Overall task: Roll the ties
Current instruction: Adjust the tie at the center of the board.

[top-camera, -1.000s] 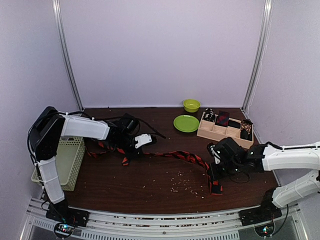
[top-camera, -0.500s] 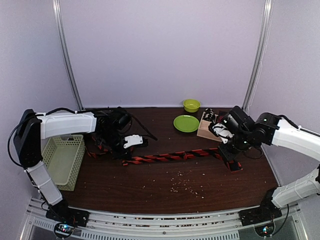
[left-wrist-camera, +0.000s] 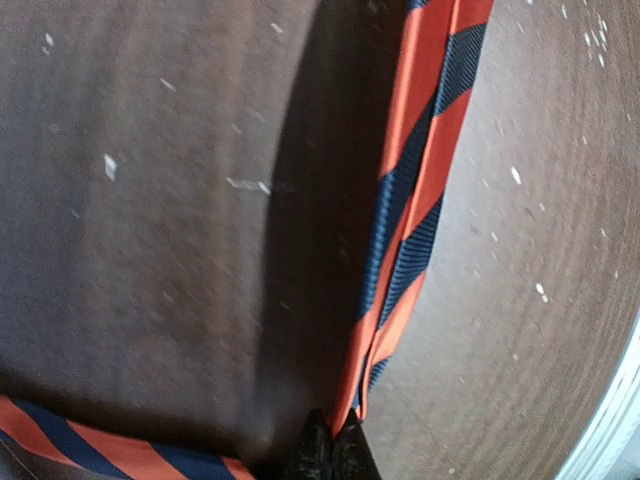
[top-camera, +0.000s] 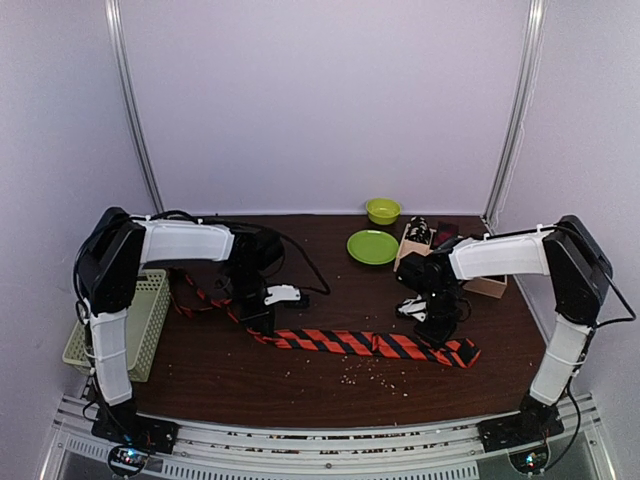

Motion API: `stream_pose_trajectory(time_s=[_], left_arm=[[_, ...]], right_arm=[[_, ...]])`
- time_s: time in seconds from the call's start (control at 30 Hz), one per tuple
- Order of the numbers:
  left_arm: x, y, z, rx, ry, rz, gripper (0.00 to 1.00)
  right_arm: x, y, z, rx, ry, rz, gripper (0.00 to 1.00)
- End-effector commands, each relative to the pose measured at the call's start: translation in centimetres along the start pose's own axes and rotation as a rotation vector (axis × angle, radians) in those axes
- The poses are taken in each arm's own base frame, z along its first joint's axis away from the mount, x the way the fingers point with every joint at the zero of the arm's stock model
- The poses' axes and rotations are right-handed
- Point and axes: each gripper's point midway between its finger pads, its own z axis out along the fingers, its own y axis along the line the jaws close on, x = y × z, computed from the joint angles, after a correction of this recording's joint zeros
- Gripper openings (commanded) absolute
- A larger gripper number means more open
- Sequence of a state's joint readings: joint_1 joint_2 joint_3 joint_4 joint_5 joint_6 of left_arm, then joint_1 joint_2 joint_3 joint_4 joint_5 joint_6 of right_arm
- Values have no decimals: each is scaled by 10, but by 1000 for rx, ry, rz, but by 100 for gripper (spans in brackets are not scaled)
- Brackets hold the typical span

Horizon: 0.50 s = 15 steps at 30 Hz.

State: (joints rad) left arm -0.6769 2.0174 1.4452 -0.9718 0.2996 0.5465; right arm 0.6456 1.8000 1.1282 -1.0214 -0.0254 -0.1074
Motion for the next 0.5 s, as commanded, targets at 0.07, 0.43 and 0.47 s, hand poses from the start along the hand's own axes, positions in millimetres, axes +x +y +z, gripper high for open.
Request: stream_pose_trajectory(time_s=[0.07, 0.43, 0.47], left_arm=[[-26, 34, -23, 1, -79, -6, 0], [-36, 113, -54, -278, -116, -191, 53], [-37, 116, -70, -317, -168, -207, 55]], right_arm=[[8, -46, 7, 139, 31, 78, 0], [22, -115, -7, 287, 20, 286, 53], [21, -117, -12, 295, 6, 296, 54]])
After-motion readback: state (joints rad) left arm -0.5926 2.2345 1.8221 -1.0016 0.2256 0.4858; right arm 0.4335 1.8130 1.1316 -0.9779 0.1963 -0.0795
